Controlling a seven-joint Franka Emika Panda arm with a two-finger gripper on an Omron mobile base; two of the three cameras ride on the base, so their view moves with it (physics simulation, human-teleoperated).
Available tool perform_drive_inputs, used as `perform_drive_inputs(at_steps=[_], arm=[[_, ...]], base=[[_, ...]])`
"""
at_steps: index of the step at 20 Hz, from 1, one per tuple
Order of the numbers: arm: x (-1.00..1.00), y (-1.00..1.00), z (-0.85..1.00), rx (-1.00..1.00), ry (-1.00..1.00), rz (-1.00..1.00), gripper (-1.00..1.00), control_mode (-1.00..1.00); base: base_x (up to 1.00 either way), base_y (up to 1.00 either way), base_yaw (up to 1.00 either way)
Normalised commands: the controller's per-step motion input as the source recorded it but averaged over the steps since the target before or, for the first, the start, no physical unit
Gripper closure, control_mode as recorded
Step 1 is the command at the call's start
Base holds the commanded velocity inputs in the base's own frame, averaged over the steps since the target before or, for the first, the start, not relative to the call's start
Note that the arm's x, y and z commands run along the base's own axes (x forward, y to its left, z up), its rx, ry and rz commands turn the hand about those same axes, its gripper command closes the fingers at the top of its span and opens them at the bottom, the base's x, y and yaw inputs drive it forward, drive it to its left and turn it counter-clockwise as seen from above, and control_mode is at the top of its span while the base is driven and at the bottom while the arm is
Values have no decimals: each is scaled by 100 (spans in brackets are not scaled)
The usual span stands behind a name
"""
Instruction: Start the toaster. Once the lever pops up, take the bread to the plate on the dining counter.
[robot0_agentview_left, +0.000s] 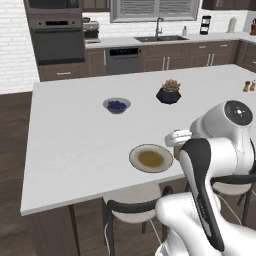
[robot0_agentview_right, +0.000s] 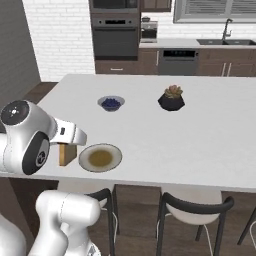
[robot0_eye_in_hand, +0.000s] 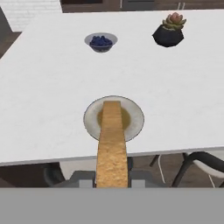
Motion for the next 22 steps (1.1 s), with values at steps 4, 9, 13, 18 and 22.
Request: perform_drive_inputs(at_steps=[4,9,13,18,22], arm=[[0,0,0,0,0,0,100,100],[53,0,-26,12,8,11,100,-100],[72,0,-20,26,11,0,100,-100],[80,0,-25,23,12,0,100,-100],[63,0,-43,16,4,0,100,-100]], base=[[35,0,-2],[0,0,0],[0,0,0],[0,0,0],[0,0,0]])
